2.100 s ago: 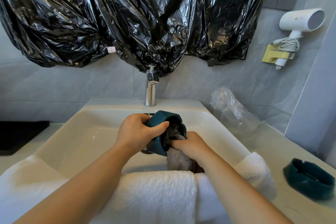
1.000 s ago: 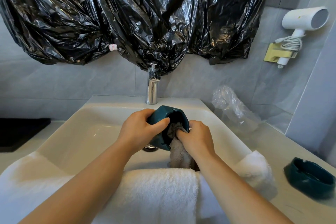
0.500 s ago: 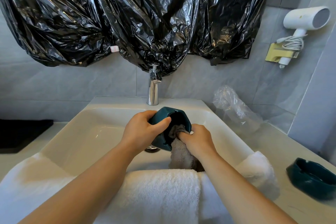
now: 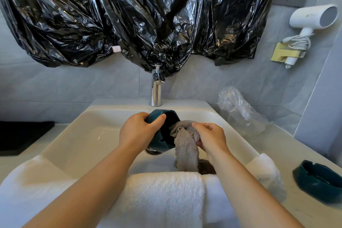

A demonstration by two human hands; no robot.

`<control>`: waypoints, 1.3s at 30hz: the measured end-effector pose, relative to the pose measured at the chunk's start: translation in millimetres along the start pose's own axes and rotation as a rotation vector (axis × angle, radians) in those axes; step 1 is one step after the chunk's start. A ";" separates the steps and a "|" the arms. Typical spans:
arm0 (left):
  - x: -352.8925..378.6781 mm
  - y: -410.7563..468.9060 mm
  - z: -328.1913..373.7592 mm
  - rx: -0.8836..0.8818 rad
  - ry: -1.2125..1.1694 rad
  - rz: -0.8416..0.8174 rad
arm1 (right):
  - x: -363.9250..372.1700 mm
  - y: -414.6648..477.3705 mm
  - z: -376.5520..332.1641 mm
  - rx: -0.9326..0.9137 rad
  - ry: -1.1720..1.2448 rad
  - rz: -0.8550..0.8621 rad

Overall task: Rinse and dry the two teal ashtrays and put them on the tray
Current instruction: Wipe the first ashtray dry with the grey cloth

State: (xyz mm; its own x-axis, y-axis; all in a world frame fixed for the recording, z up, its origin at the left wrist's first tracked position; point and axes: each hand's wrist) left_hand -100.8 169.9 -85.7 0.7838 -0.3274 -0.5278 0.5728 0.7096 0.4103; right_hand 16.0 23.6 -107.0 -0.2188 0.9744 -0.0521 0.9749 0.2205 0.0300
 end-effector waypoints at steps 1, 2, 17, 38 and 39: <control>0.0 1.0 -1.0 -0.015 -0.002 0.015 | -1.0 0.5 -0.7 0.022 0.052 0.012; -0.4 1.4 -1.5 -0.027 -0.001 0.029 | -2.5 0.7 -2.2 0.032 0.104 0.045; -1.7 4.6 -8.3 -0.096 0.023 0.030 | -9.2 -17.4 -3.3 0.024 -0.969 -0.186; -4.2 -2.8 3.7 -0.053 -0.139 -0.024 | -12.5 -30.6 -21.9 -0.666 -0.032 0.221; -4.6 -3.6 4.6 -0.046 -0.170 -0.034 | -11.3 -31.8 -21.7 -0.718 -0.056 0.243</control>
State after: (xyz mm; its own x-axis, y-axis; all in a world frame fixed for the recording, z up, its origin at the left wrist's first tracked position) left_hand -105.5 166.0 -81.4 0.7955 -0.4501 -0.4056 0.5913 0.7230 0.3573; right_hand -13.4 6.5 -85.6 0.0194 0.9998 -0.0110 0.7251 -0.0065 0.6887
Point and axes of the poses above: each hand's wrist, its own y-axis towards the middle knuckle, its own x-axis out of the palm, z = x × y, and after that the axes turned 3 degrees about z, right-handed
